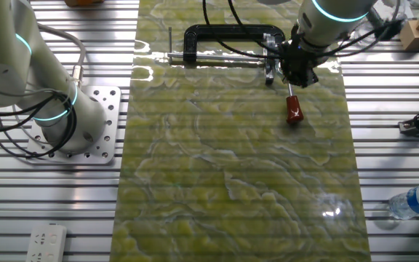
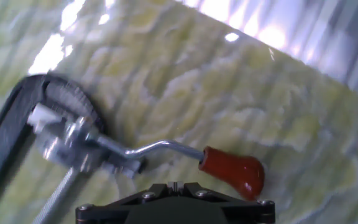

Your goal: Pull up the lever

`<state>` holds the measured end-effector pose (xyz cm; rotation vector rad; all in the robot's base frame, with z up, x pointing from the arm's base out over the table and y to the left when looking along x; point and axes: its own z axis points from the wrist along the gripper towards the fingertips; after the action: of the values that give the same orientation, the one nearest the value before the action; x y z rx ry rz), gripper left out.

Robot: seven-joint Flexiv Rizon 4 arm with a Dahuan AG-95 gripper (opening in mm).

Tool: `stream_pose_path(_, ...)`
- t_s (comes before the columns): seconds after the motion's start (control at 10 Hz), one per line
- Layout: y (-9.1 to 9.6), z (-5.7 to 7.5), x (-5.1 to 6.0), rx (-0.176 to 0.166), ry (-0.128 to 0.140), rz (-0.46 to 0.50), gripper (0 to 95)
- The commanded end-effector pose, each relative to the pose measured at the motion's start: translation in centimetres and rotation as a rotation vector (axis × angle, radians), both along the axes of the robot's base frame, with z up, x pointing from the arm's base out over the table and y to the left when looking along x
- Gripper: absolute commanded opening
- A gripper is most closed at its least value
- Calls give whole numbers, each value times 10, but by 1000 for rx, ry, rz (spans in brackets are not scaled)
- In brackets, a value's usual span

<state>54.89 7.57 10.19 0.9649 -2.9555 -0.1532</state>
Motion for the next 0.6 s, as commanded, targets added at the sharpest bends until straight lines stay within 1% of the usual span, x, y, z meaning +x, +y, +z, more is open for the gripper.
stream_pose_path(0.1,0,0,0,-4,-58,968,0)
stream_pose_path(0.4,0,0,0,-3,-58,1180,0)
stream_pose_path(0.6,0,0,0,0,-60,1250,0)
